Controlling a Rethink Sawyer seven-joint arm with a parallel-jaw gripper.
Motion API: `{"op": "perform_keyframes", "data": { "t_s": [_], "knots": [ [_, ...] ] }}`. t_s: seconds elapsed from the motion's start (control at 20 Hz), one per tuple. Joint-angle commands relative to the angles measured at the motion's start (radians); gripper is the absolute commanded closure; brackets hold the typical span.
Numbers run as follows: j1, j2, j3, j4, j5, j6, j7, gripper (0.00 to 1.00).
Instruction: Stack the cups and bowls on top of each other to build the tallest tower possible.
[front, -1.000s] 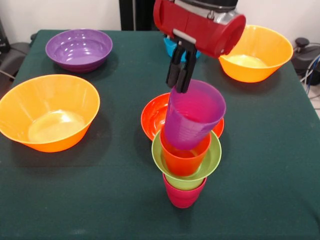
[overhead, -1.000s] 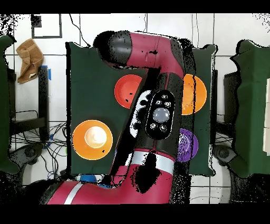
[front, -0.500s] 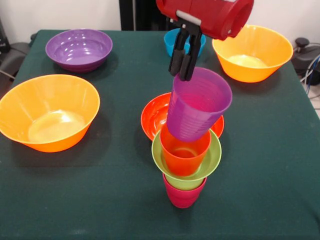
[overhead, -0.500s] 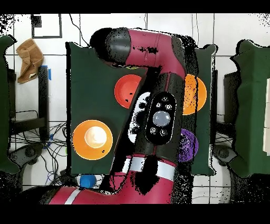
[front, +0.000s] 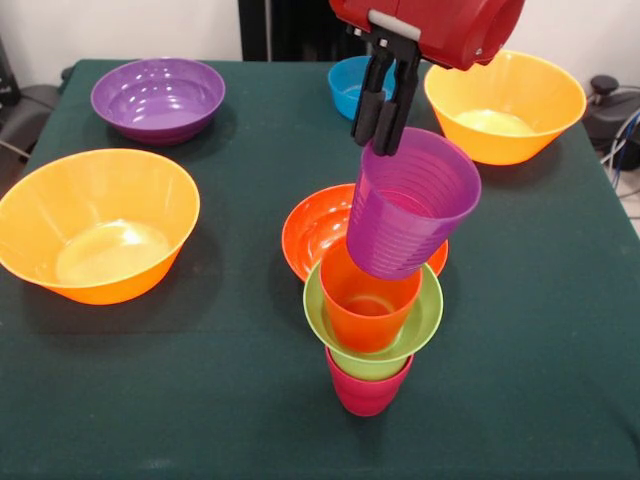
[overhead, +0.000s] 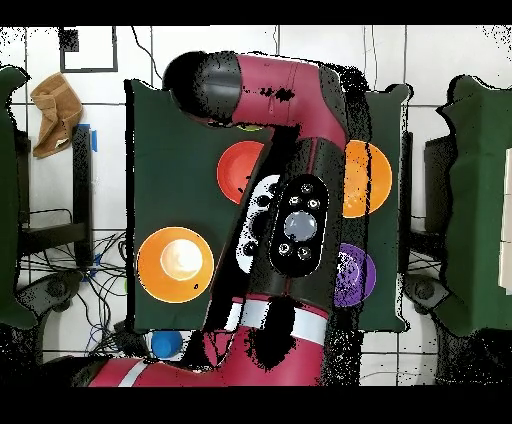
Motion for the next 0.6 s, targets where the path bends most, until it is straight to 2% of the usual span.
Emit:
{"op": "perform_keyframes", "data": {
  "t_s": [0.05,0.6],
  "knots": [
    [0.018,0.028,0.079,0.067,-0.05,-0.008,-0.028,1.0],
    [0.015,0.05,0.072,0.064,-0.062,-0.038,-0.023,1.0]
  ]
}}
